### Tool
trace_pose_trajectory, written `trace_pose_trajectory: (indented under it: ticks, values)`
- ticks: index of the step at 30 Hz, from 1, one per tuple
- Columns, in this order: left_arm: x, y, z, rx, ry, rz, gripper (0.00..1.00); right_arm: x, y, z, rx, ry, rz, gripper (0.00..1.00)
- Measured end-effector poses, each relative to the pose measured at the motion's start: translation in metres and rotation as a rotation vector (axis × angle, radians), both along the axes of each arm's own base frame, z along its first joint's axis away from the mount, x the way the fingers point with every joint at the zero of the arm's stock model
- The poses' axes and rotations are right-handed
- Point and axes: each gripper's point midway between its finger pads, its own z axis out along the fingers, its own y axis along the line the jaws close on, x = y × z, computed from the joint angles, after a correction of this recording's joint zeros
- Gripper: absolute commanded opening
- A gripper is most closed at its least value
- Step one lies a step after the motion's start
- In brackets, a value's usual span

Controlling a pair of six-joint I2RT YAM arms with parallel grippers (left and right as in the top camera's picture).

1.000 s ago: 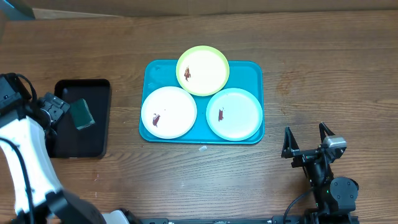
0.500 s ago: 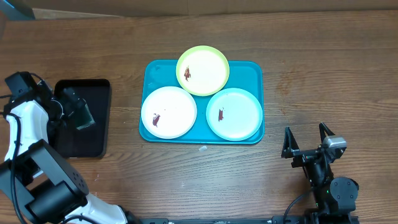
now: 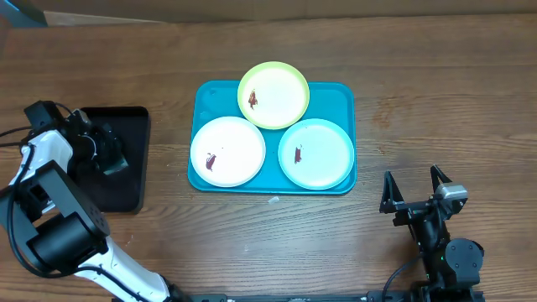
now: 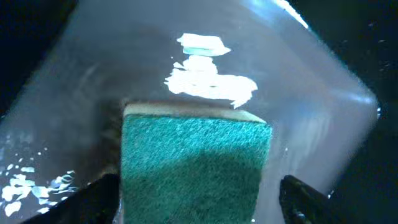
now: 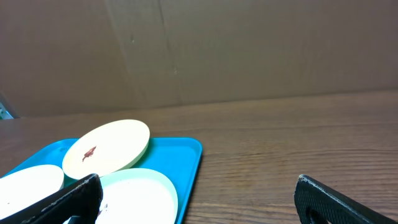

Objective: Clean dirty plates on tray and stack at the side
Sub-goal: 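Lower the left gripper and close it on the green sponge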

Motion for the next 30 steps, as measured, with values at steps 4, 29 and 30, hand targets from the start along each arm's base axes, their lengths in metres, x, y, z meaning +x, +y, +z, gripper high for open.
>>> trace_pose_trajectory:
  ticks: [4, 29, 30]
  values:
    - [0.002, -0.001, -0.002, 0.000, -0.002, -0.007, 0.35, 0.000, 0.000, 0.000, 0.000, 0.001, 0.000, 1.00]
    - [-0.017, 0.018, 0.015, 0.075, 0.190, 0.024, 0.89, 0.000, 0.000, 0.000, 0.000, 0.001, 0.000, 1.00]
    - [-0.017, 0.018, 0.015, 0.076, 0.191, 0.022, 0.86, 0.000, 0.000, 0.000, 0.000, 0.000, 0.000, 1.00]
